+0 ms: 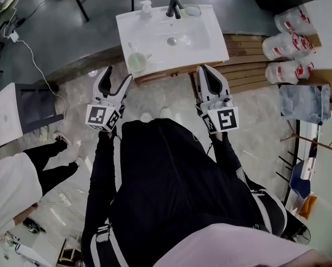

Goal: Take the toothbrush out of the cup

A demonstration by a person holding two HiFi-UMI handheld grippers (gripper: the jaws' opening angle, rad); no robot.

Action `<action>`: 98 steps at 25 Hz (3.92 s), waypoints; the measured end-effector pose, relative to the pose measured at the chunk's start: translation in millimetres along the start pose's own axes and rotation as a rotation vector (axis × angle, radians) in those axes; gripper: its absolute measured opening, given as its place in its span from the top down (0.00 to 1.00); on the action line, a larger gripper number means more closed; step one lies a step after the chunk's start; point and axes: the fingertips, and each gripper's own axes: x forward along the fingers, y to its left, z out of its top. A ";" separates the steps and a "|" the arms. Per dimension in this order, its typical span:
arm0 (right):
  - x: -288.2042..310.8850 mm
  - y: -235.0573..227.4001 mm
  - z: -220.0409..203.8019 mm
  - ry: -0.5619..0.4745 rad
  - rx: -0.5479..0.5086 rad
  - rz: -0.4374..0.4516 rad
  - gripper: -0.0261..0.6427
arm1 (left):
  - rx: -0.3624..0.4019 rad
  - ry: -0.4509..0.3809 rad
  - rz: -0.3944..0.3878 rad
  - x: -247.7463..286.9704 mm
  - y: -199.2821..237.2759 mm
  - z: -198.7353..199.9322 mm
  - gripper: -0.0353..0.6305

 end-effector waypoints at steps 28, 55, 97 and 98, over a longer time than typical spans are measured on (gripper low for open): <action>80.0 -57.7 -74.1 0.123 0.046 0.064 0.96 | -0.399 0.544 -0.010 146.7 113.4 -202.2 0.62; 50.0 -51.6 -38.6 0.070 0.013 0.068 0.96 | -0.151 0.121 -0.043 103.2 61.8 -33.0 0.91; -34.8 -7.8 14.4 -0.022 0.058 0.099 0.96 | 0.230 -0.168 0.114 -40.4 -97.6 111.9 0.92; -35.4 -7.5 13.7 -0.019 0.057 0.100 0.96 | 0.230 -0.169 0.115 -41.0 -97.1 112.0 0.92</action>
